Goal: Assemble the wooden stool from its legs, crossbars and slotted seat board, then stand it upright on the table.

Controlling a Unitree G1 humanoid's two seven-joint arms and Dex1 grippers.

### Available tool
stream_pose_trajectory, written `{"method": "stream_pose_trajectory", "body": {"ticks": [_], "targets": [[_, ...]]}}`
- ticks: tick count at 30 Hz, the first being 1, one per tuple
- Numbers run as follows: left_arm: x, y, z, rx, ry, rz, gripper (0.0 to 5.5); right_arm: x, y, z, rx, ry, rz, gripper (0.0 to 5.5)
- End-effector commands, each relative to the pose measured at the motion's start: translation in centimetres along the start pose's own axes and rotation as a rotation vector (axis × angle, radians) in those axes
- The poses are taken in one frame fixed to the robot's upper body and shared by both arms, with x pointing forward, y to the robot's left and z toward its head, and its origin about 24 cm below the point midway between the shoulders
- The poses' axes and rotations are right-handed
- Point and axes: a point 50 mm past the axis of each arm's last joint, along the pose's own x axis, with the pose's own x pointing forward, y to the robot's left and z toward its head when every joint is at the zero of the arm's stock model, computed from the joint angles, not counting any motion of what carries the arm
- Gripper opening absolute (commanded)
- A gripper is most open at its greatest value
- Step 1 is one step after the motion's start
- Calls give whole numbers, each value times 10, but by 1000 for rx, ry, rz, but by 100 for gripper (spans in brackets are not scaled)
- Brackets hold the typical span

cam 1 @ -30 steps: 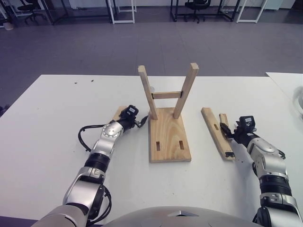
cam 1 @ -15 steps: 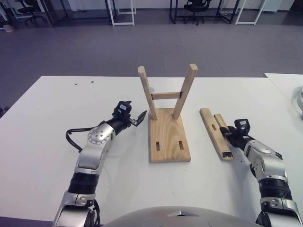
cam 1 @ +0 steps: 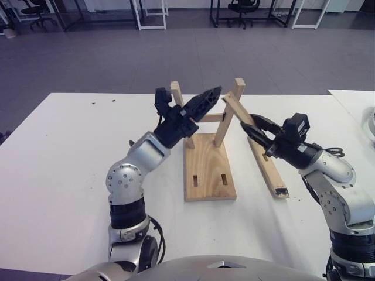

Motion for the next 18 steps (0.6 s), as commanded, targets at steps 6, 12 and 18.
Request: {"method": "stream_pose_trajectory", "body": {"ticks": [6,12,18], "targets": [[2,-7,-4,-61,43,42,247,25,14,23,-123,-57,70,131],[4,-4,-2,-36,15,86,157,31,13,25,-172,-58,57,131],[3,-3,0,-43,-17,115,54,38,16,25,-210,-64,34,131]]}}
